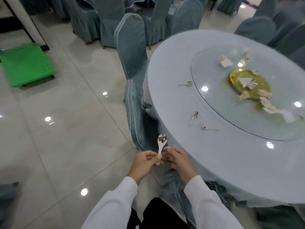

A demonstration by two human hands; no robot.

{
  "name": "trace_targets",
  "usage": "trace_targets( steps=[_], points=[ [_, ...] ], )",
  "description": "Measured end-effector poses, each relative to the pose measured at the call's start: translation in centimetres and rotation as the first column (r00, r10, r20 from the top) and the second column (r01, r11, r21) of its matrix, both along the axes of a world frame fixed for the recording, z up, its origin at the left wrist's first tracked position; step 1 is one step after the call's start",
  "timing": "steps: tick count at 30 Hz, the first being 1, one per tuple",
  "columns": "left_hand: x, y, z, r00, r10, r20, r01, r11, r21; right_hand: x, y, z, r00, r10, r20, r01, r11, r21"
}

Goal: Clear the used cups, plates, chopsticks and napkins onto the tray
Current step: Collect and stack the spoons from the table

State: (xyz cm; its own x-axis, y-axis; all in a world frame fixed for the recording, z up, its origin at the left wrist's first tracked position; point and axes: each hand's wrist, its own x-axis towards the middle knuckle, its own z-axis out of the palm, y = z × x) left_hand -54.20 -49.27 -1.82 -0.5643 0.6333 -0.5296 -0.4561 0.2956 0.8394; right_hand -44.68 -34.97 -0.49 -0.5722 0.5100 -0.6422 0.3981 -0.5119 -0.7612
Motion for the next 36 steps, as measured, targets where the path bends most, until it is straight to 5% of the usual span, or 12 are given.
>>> trace_targets(
  steps=[14,24,36],
  points=[
    [-5.4,8.0,-1.5,0.967,-0.247,-0.056,0.237,0.961,-0.14,0.6,12.0,-3.3,0.937,-0.281,0.21,0.228,0.942,0.245],
    [-8.6,18.5,-1.4,0.994,-0.11,0.018,0.112,0.967,-0.231,1.7,26.6,-6.9,0.86,-0.201,0.47,-0.057,0.876,0.479],
    [-9.9,24.2,-2.4,0.992,-0.009,0.129,0.044,0.961,-0.271,0.3,35.2,-9.6,0.599,-0.001,0.801,-0.473,0.807,0.354]
  ],
)
